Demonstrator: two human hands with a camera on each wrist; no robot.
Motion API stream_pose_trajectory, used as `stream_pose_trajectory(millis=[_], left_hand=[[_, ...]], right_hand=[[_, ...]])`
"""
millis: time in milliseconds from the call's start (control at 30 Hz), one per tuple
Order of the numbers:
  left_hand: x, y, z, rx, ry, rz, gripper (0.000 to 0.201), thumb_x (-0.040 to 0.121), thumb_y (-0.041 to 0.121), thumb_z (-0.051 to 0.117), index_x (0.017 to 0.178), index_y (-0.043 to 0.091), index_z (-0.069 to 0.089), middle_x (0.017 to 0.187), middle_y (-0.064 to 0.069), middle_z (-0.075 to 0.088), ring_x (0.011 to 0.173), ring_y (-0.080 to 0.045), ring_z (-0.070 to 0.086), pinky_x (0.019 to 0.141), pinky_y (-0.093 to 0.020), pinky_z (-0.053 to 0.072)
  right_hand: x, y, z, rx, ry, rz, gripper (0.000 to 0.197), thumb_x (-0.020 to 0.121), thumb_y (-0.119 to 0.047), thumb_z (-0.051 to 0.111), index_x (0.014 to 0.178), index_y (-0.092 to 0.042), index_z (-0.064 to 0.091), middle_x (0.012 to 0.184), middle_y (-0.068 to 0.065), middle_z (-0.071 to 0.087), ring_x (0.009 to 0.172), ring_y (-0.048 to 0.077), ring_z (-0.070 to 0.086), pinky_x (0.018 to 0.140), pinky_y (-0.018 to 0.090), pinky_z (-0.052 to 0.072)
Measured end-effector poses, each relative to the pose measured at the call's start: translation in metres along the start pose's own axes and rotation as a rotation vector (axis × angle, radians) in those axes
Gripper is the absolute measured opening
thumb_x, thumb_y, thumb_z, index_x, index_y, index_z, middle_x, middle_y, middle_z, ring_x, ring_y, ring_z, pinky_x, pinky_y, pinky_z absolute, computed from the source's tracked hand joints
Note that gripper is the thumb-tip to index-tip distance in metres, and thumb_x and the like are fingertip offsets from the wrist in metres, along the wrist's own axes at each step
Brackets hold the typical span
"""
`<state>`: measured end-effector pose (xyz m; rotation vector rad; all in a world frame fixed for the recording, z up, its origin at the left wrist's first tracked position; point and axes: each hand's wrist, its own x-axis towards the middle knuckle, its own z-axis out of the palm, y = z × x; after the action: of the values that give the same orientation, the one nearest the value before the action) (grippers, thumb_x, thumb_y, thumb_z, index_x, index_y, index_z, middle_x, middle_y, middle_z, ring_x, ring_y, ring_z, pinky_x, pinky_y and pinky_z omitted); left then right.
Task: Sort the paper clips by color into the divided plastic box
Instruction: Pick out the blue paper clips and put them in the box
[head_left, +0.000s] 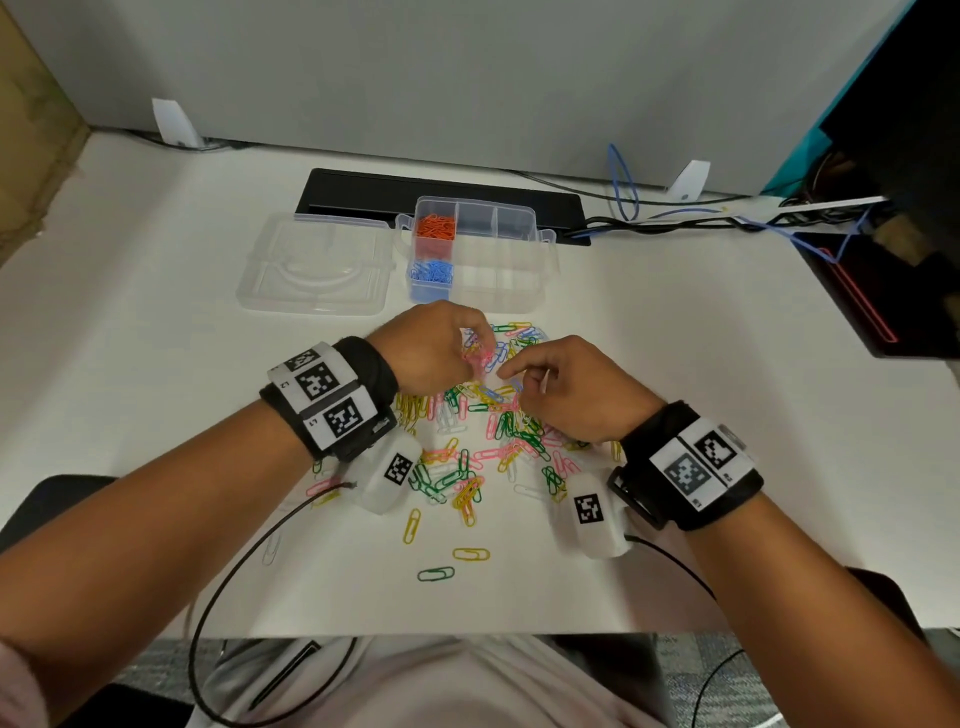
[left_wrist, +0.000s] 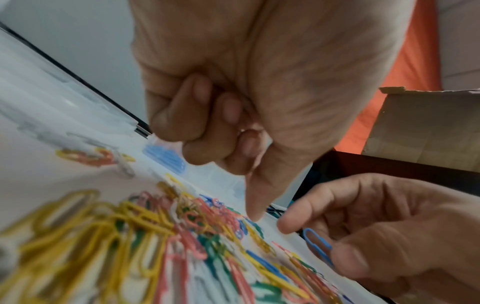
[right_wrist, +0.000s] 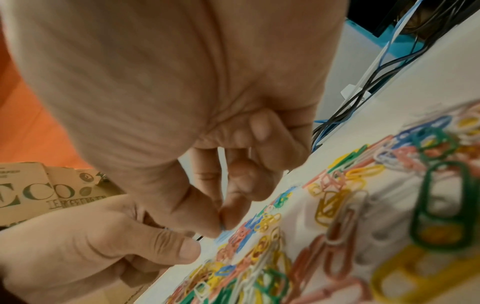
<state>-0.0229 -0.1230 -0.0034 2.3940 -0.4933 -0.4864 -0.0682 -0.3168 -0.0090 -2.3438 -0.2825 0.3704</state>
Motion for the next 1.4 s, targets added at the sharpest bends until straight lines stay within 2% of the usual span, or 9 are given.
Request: stream_pose_trajectory(millis=[133, 267, 367, 467, 667, 800, 933, 1133, 1400], left_hand=[[0.000, 0.001, 0.010, 0.088, -0.128, 0.039, 0.016, 0.084, 0.016, 0.073, 0.096, 0.027, 0.076, 0.089, 0.014, 0.068, 0.085, -0.006, 0.062, 0.083, -0.022, 0.049], [0.000, -0.001, 0.015, 0.122, -0.099, 0.035, 0.006, 0.083, 0.019, 0.074, 0.083, 0.025, 0.076, 0.087, 0.012, 0.071, 0.086, -0.010, 0.065, 0.087, -0.029, 0.052], [0.000, -0.001, 0.011, 0.013, -0.076, 0.010, 0.012, 0.087, 0.027, 0.069, 0.083, 0.018, 0.076, 0.079, 0.009, 0.070, 0.075, -0.010, 0.063, 0.075, -0.025, 0.052], [0.005, 0.000, 0.003, -0.187, -0.062, -0.118, 0.020, 0.091, 0.026, 0.064, 0.076, 0.013, 0.067, 0.063, 0.006, 0.058, 0.053, -0.007, 0.051, 0.052, -0.019, 0.041], [0.005, -0.009, -0.002, -0.916, -0.070, -0.348, 0.014, 0.086, 0.010, 0.044, 0.075, 0.009, 0.052, 0.060, -0.003, 0.046, 0.043, -0.011, 0.033, 0.038, -0.020, 0.024], [0.002, -0.013, -0.004, -1.003, -0.052, -0.355, 0.013, 0.084, 0.008, 0.042, 0.081, 0.007, 0.054, 0.061, -0.003, 0.050, 0.045, -0.011, 0.039, 0.039, -0.018, 0.030], [0.003, -0.010, -0.003, -1.017, -0.067, -0.367, 0.012, 0.085, 0.015, 0.049, 0.077, 0.011, 0.056, 0.061, 0.000, 0.051, 0.047, -0.010, 0.039, 0.039, -0.018, 0.031], [0.000, -0.004, 0.004, -1.007, -0.051, -0.389, 0.023, 0.091, 0.017, 0.048, 0.069, 0.013, 0.048, 0.062, -0.001, 0.049, 0.047, -0.010, 0.040, 0.039, -0.018, 0.031], [0.000, 0.002, 0.006, -1.039, 0.022, -0.400, 0.026, 0.099, 0.022, 0.049, 0.079, 0.009, 0.060, 0.061, 0.000, 0.056, 0.050, -0.010, 0.050, 0.045, -0.017, 0.040]], right_hand=[[0.001, 0.001, -0.002, -0.001, 0.073, 0.036, 0.023, 0.087, -0.001, 0.059, 0.101, -0.012, 0.074, 0.059, -0.010, 0.056, 0.043, 0.000, 0.051, 0.048, 0.008, 0.038], [0.001, 0.004, -0.004, -0.028, 0.125, 0.036, 0.024, 0.090, -0.001, 0.054, 0.101, -0.013, 0.073, 0.048, -0.032, 0.053, 0.048, -0.009, 0.054, 0.049, 0.006, 0.037], [0.005, 0.001, -0.005, -0.033, 0.162, 0.040, 0.026, 0.090, -0.001, 0.053, 0.094, -0.017, 0.074, 0.053, -0.026, 0.058, 0.051, -0.008, 0.056, 0.054, 0.006, 0.037], [0.021, -0.006, -0.004, -0.093, 0.210, 0.050, 0.028, 0.084, -0.003, 0.055, 0.089, -0.020, 0.077, 0.080, -0.005, 0.071, 0.073, 0.007, 0.062, 0.071, 0.019, 0.046], [0.052, -0.023, -0.004, -0.348, 0.010, 0.125, 0.036, 0.088, -0.005, 0.057, 0.121, -0.011, 0.070, 0.128, 0.006, 0.064, 0.116, 0.021, 0.059, 0.098, 0.027, 0.048], [0.055, -0.022, -0.001, -0.431, -0.010, 0.131, 0.031, 0.087, -0.009, 0.066, 0.117, -0.012, 0.072, 0.120, 0.004, 0.067, 0.109, 0.021, 0.062, 0.087, 0.025, 0.049], [0.054, -0.022, 0.001, -0.429, 0.022, 0.143, 0.010, 0.084, -0.011, 0.068, 0.090, -0.010, 0.076, 0.095, 0.005, 0.073, 0.091, 0.022, 0.067, 0.076, 0.029, 0.054], [0.050, -0.024, 0.001, -0.461, -0.054, 0.210, 0.017, 0.081, -0.021, 0.070, 0.090, -0.008, 0.066, 0.089, 0.007, 0.068, 0.083, 0.023, 0.066, 0.077, 0.038, 0.059], [0.033, -0.028, -0.014, -0.174, 0.035, 0.151, 0.012, 0.083, -0.006, 0.070, 0.073, -0.013, 0.071, 0.064, -0.004, 0.064, 0.060, 0.009, 0.059, 0.059, 0.023, 0.047]])
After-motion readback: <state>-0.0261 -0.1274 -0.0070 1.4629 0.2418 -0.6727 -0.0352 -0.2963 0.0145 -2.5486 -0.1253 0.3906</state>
